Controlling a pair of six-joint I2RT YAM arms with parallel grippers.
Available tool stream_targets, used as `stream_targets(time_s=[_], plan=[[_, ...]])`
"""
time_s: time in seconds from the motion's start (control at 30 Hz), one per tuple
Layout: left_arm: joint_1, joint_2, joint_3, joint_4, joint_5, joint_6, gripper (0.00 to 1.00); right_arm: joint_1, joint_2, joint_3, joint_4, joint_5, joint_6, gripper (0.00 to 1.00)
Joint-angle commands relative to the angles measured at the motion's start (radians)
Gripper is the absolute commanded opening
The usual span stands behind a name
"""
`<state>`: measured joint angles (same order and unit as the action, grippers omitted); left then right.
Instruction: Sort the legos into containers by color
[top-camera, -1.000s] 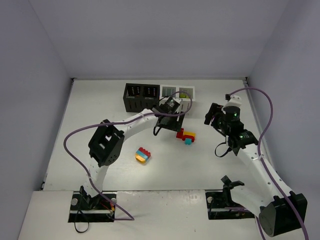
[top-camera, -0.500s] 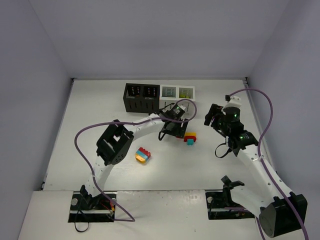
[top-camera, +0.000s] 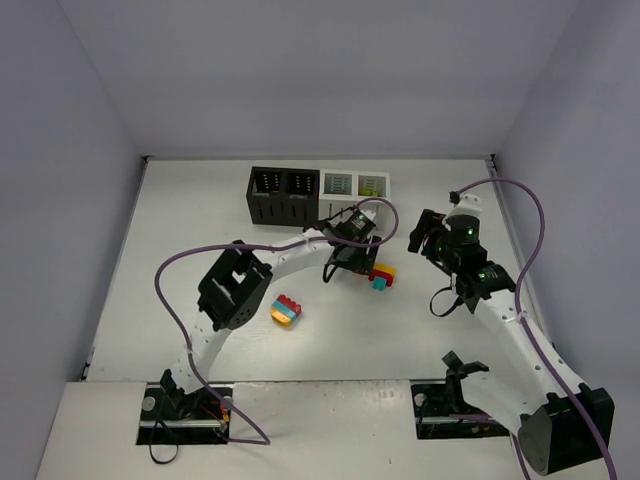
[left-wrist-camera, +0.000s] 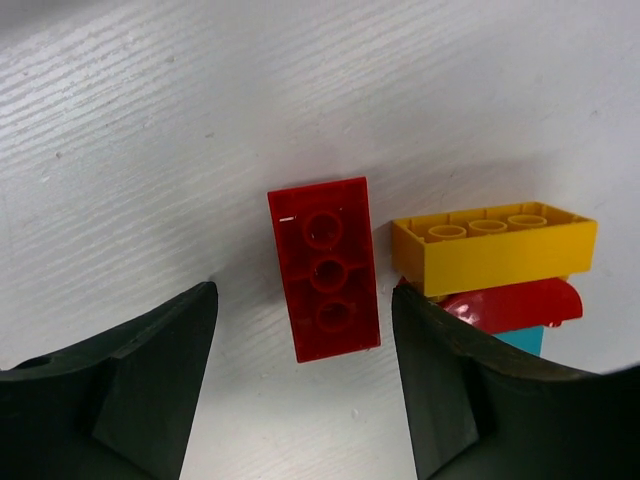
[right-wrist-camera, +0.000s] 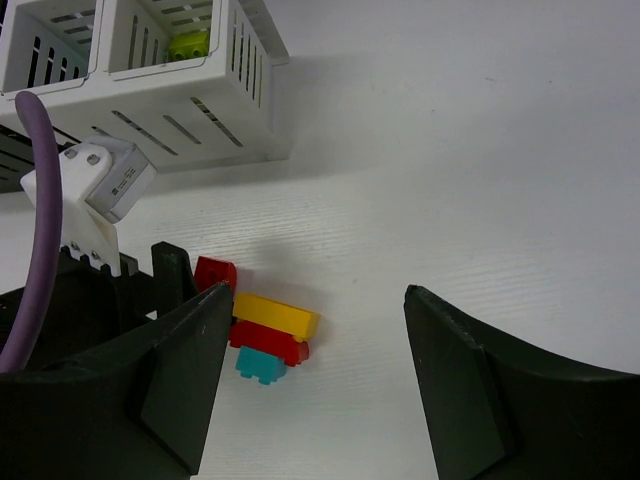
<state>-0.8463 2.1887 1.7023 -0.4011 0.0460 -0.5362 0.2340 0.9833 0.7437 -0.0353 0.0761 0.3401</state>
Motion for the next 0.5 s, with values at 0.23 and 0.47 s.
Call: stream_targets(time_s=[0.23, 0.47], plan=[[-0.022, -0.018, 0.054, 0.041, -0.121, 0.008, 0.12, -0.007, -0.029, -0.001, 0.041, -0.001, 0.004, 0.66], [-0.020, -0.208, -0.003, 0.010, -0.212, 0.076, 0.00, -0.007, -0.035, 0.000, 0.040, 0.002, 0.010, 0.66]])
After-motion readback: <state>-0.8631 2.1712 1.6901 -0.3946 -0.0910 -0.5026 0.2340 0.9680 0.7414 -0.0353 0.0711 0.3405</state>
